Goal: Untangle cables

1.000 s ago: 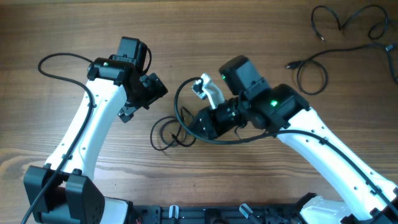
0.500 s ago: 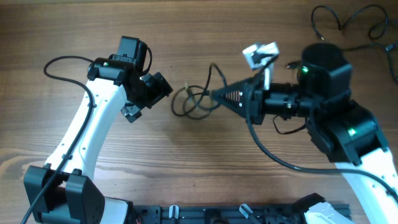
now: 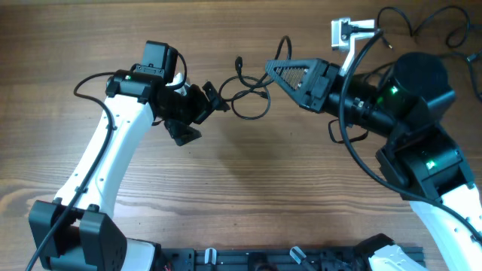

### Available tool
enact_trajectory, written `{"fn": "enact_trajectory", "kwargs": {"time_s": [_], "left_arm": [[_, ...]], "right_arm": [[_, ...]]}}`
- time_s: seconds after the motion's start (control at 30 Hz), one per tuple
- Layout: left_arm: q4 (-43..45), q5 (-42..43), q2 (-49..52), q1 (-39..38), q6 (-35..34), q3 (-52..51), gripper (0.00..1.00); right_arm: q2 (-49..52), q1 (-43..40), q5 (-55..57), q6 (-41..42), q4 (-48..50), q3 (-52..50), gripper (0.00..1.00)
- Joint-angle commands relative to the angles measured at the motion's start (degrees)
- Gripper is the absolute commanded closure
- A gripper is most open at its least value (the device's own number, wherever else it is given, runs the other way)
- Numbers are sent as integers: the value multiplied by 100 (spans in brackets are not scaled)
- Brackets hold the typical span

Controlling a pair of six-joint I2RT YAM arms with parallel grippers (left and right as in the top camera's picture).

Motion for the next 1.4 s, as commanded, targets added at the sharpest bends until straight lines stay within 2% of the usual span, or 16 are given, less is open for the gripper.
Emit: {"fn": "enact_trajectory", "kwargs": {"time_s": [0.0, 0.17, 0.27, 0.43, 0.5, 0.6, 0.67, 0.8, 0.93, 1.0, 1.03, 1.1, 1.27, 1.33, 1.37], "left_arm": [[155, 483, 37, 15, 129, -4, 1], [557, 487, 37, -11, -85, -4, 2], [772, 485, 37, -249, -87, -4, 5], [1266, 490, 37, -380, -667, -4, 8], [1305, 485, 37, -433, -660, -4, 8], [1392, 485, 37, -295, -667, -4, 12], [1368, 643, 37, -140, -684, -4, 12], [1456, 813, 37, -136, -765, -4, 10], [1757, 1019, 37, -136, -815, -4, 10], [1751, 1014, 37, -142, -815, -4, 25], [1753, 1014, 37, -142, -817, -4, 27], [1751, 1014, 37, -146, -817, -4, 27], [1788, 883, 37, -317, -992, -4, 21], [1816, 850, 37, -363, -986, -4, 26], [1810, 793, 37, -363, -984, -4, 39]], "right_arm": [[-35, -13, 125, 522, 208, 59, 96], [-35, -7, 98, 1362, 693, 59, 96], [-31, -7, 101, 1626, 1029, 59, 96], [2, 31, 79, 1991, 1130, 59, 96], [2, 28, 90, 1989, 1261, 59, 96], [2, 28, 621, 1987, 1443, 59, 96], [2, 28, 1040, 2090, 1486, 59, 96], [140, 31, 1123, 3178, 1908, 59, 96], [365, 31, 802, 3687, 2046, 59, 96], [407, 31, 807, 3840, 2253, 59, 96], [404, 31, 807, 3917, 2376, 59, 96], [404, 28, 828, 4026, 2771, 59, 96], [404, 31, 737, 4275, 2839, 59, 96], [404, 28, 734, 4286, 2839, 59, 96], [404, 28, 719, 4282, 2837, 59, 96]]}}
